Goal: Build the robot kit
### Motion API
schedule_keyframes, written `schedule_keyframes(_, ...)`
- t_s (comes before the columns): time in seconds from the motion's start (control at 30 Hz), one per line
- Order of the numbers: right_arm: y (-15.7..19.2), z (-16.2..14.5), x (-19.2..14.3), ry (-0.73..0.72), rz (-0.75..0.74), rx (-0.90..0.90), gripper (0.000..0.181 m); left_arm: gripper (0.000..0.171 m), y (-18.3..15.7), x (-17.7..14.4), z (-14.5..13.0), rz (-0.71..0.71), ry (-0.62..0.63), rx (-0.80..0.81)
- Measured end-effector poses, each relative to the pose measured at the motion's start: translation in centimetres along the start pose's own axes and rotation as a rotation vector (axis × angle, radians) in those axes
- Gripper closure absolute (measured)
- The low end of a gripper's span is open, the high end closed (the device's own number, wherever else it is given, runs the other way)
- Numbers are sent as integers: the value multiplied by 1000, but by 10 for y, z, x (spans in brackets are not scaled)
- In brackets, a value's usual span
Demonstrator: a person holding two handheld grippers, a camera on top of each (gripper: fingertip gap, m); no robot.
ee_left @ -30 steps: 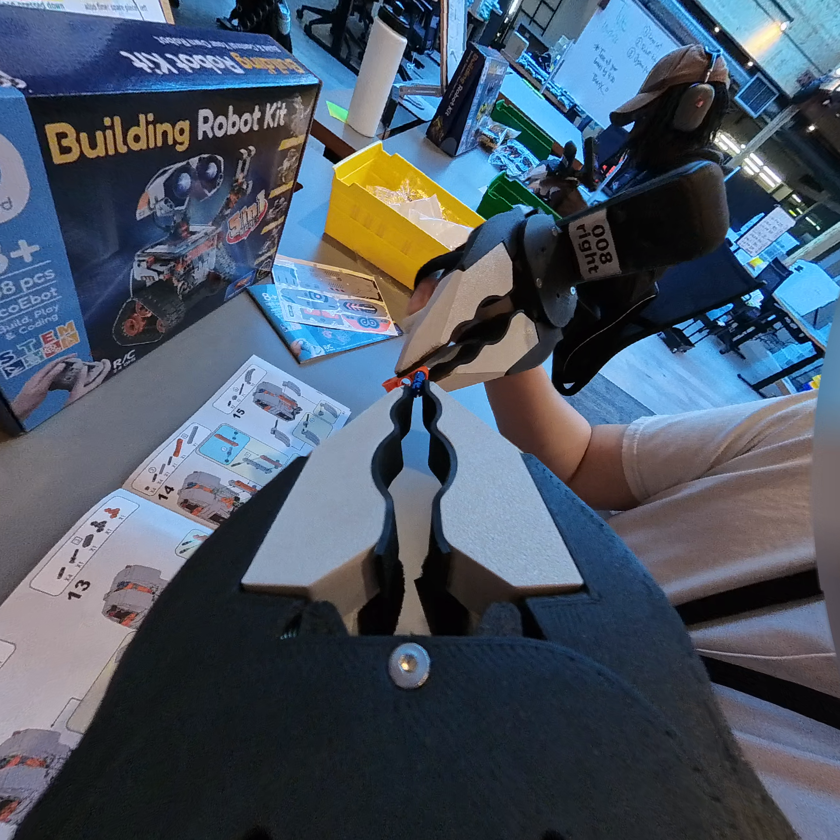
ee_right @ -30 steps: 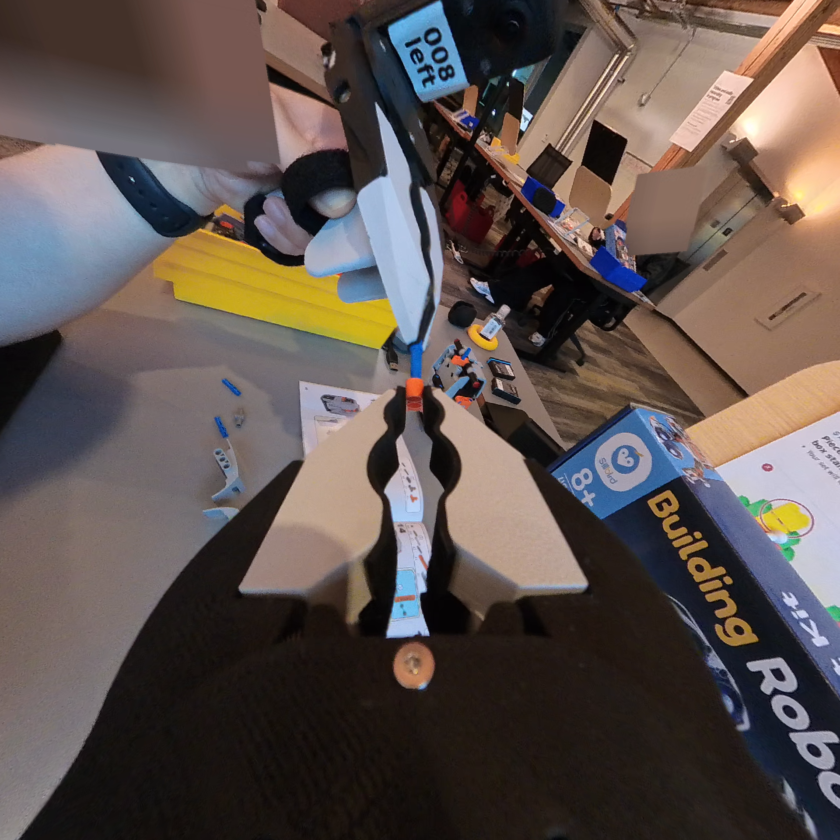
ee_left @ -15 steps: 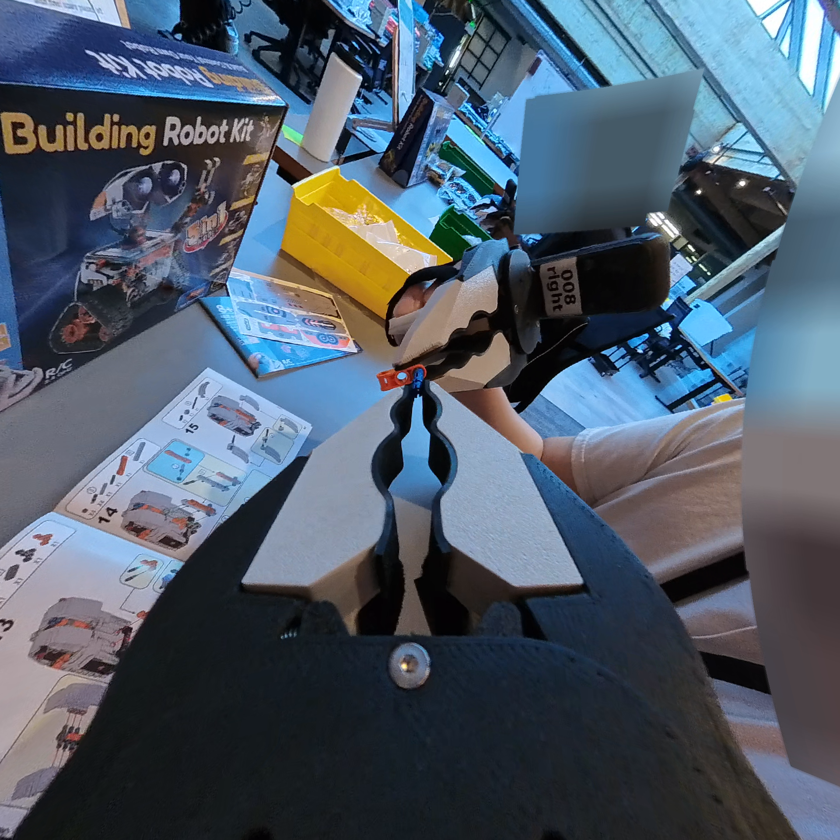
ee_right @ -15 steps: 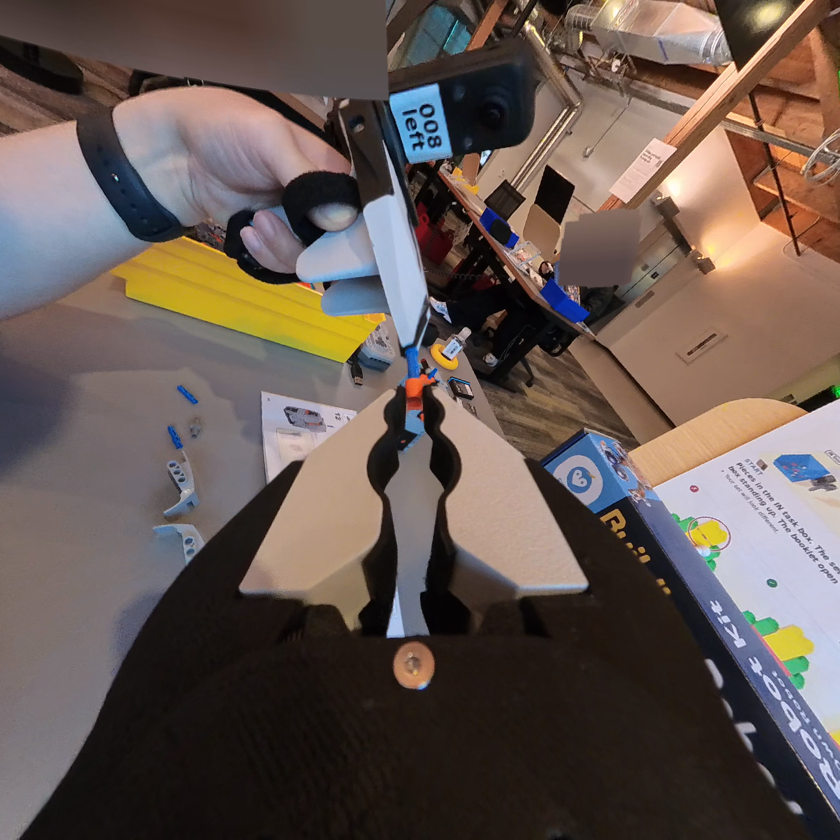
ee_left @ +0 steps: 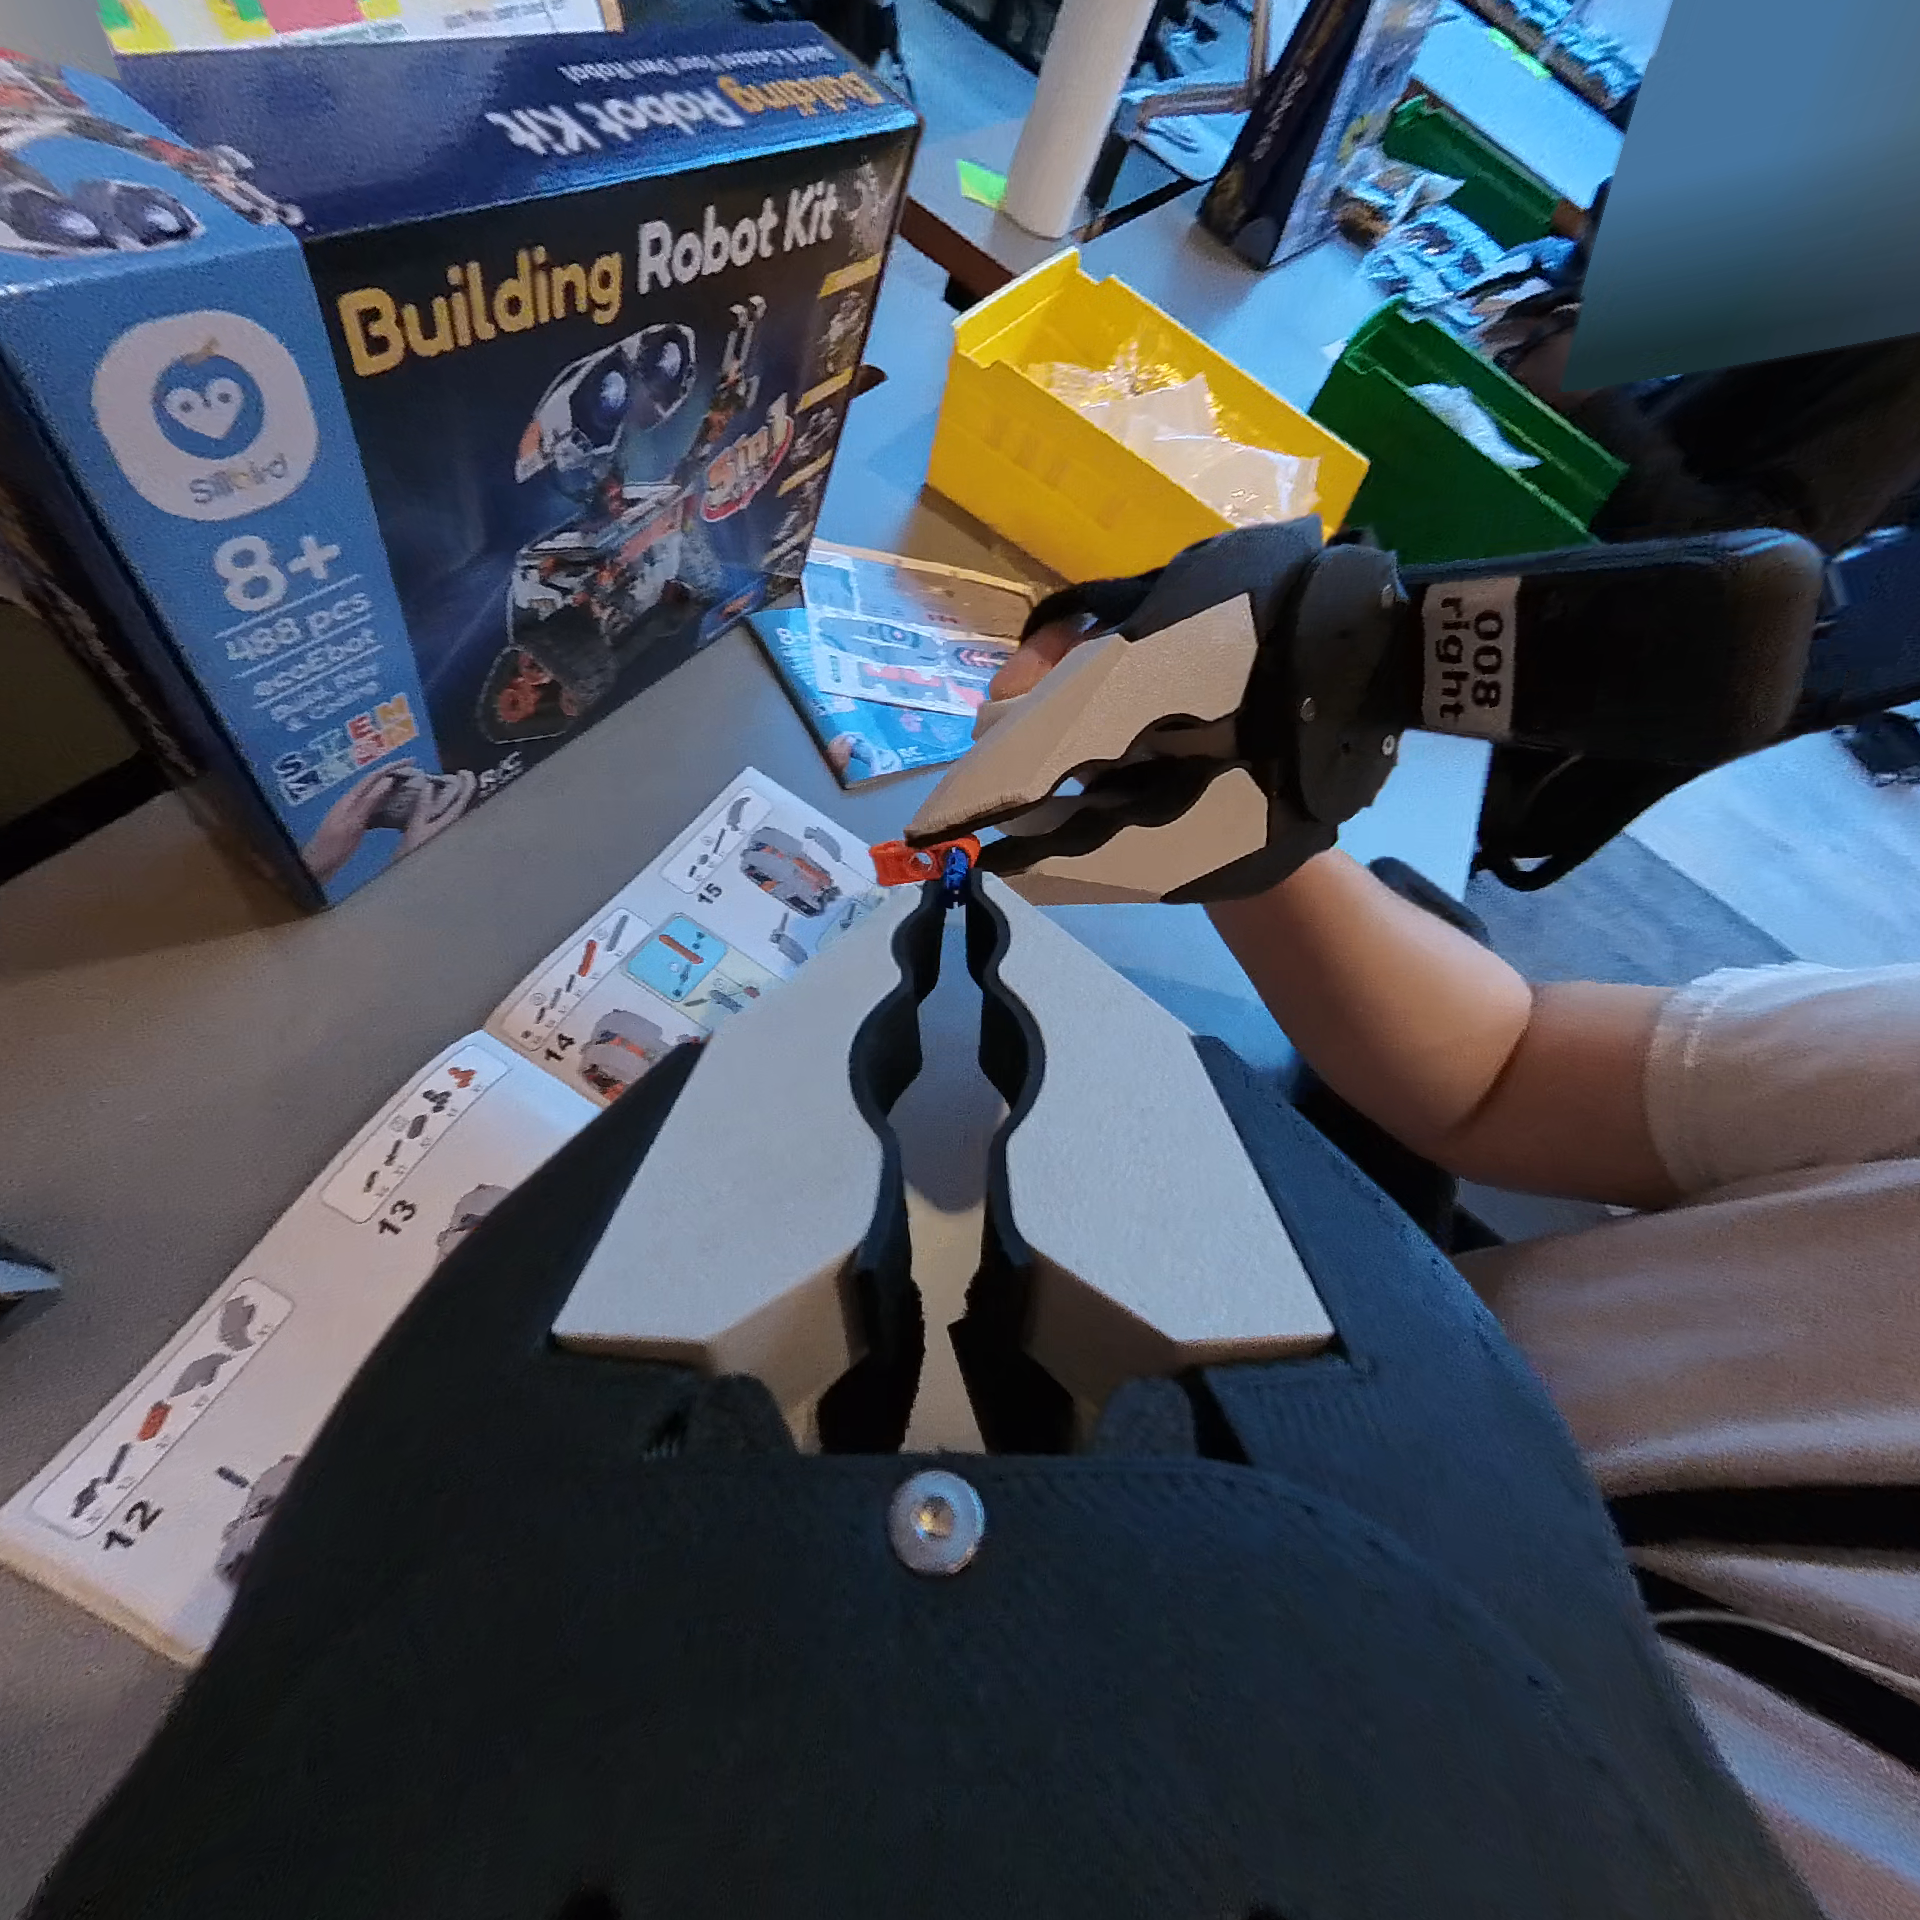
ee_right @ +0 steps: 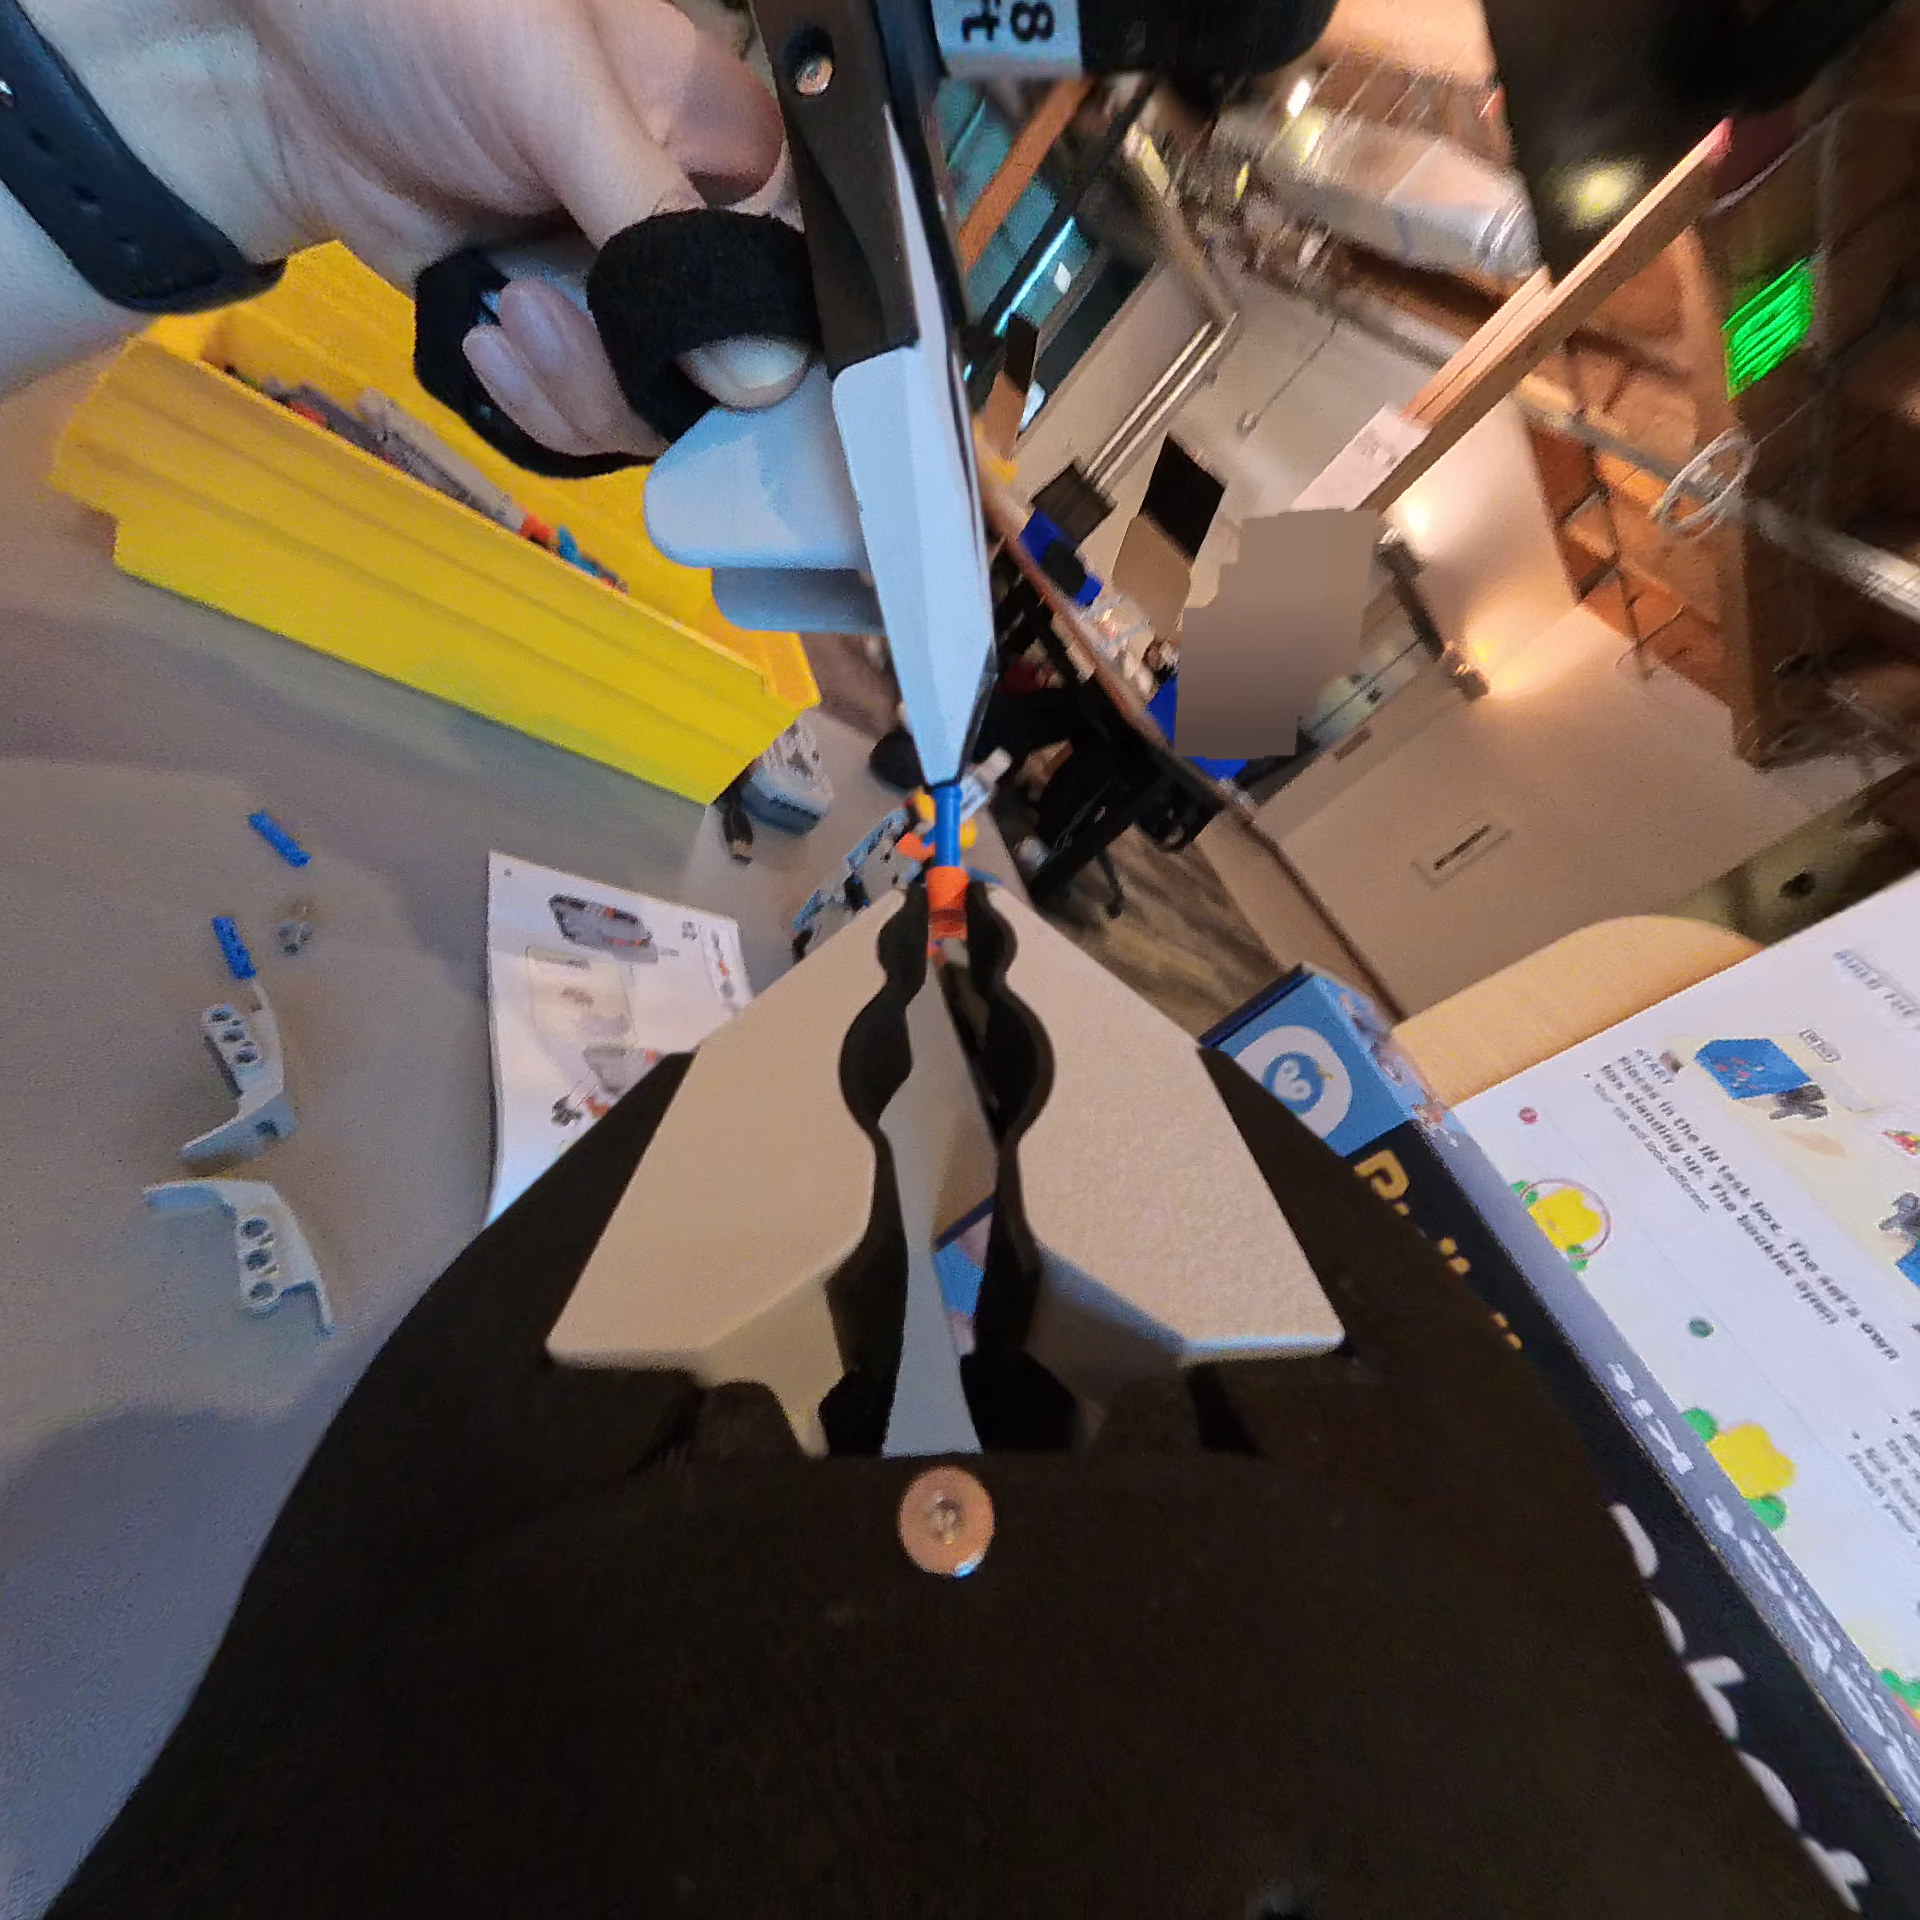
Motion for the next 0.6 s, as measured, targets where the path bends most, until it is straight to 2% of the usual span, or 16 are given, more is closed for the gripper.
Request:
schedule_keyframes(0.27,2,4,-5,-215,-186,-80,176,169,-27,-6,1,150,-29,93)
schedule_keyframes(0.4,4,18,-6,-218,-317,-171,176,169,-42,-15,-1,222,-54,147)
schedule_keyframes(0.5,8,24,-2,-205,-333,-203,176,169,-46,-21,-4,274,-47,181)
schedule_keyframes(0.6,7,24,-3,-215,-338,-182,176,169,-47,-20,-3,269,-52,182)
Point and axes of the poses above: each gripper's, where its closed fingertips meet, x out along the fingers, z out of its top, y = z × x across the jaws, the point moved 6 cm from there along -x, back along the fingers, and after that the axes turned 12 degrees about -x, right-handed, at the moved point
